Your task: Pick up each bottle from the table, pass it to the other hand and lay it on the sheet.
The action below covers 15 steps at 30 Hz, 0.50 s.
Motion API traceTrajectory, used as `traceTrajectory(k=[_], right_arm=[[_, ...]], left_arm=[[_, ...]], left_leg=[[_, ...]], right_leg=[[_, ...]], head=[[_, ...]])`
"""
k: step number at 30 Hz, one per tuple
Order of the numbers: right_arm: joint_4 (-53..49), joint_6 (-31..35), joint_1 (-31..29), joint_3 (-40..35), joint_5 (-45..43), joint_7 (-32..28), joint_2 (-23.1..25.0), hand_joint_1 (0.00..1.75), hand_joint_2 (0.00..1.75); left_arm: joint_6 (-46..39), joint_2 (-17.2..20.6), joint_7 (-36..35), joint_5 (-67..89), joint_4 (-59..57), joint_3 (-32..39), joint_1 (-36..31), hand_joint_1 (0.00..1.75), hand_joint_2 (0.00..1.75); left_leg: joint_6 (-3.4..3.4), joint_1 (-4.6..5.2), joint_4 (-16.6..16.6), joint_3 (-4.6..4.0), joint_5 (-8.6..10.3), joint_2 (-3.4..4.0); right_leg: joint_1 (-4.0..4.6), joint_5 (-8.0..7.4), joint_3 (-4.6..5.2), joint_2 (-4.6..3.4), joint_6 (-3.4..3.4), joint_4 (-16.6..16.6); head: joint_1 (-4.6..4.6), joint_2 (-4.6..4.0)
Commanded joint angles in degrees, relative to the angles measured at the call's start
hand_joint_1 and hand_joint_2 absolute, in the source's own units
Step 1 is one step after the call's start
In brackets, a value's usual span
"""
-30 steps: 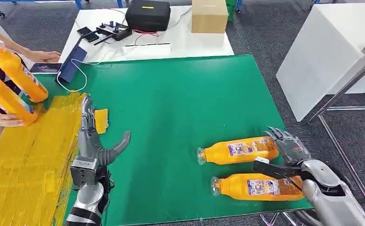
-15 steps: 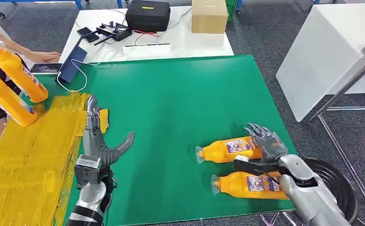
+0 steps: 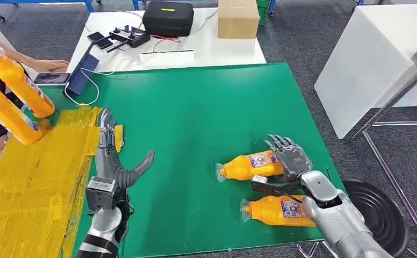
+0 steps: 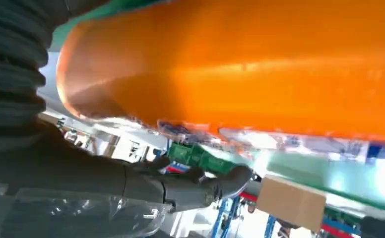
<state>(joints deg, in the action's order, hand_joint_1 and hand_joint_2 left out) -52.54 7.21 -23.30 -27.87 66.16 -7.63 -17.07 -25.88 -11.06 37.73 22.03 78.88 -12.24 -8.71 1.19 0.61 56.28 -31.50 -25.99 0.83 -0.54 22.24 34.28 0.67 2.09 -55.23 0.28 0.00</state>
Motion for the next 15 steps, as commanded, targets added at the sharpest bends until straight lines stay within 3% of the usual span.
traceTrajectory(k=[1, 5, 12, 15], right_arm=[[18.04, -11.22, -7.12, -9.92, -2.85, -2.78, -1.62, 1.75, 1.75], [19.93, -14.58, -7.41, -12.41, -3.59, -2.89, -2.88, 1.75, 1.75], [18.85, -12.38, -7.34, -12.88, -6.05, -1.83, -2.92, 1.75, 1.75], [12.28, 4.62, -4.45, -5.93, -8.26, -0.47, 1.69, 1.75, 1.75]], left_arm=[[-0.26, 0.53, 0.93, -1.41, -6.39, -1.21, -3.23, 0.00, 1.75], [-0.66, 0.60, 1.19, -2.06, -7.46, -1.74, -3.83, 0.00, 1.75], [-0.99, 0.79, 1.51, -2.48, -7.68, -1.99, -3.98, 0.00, 1.75], [-1.36, 0.80, 1.41, -1.80, -4.96, -0.78, -2.22, 0.00, 1.75]], left_leg=[[-0.11, -0.14, 0.00, 0.28, -0.08, -0.15], [-0.02, -0.09, -0.02, 0.58, -0.07, -0.16], [0.08, -0.04, -0.04, 1.06, -0.05, -0.32], [0.06, -0.07, -0.05, 1.09, -0.07, -0.24]], right_leg=[[0.12, 0.04, -0.36, 0.00, -0.04, 0.12], [0.07, -0.01, -0.65, 0.07, -0.02, 0.15], [0.04, 0.12, -1.17, 0.19, 0.14, 0.24], [0.07, 0.09, -1.26, 0.10, 0.13, 0.27]], head=[[0.00, 0.00], [0.02, 0.00], [0.00, 0.00], [-0.02, 0.00]])
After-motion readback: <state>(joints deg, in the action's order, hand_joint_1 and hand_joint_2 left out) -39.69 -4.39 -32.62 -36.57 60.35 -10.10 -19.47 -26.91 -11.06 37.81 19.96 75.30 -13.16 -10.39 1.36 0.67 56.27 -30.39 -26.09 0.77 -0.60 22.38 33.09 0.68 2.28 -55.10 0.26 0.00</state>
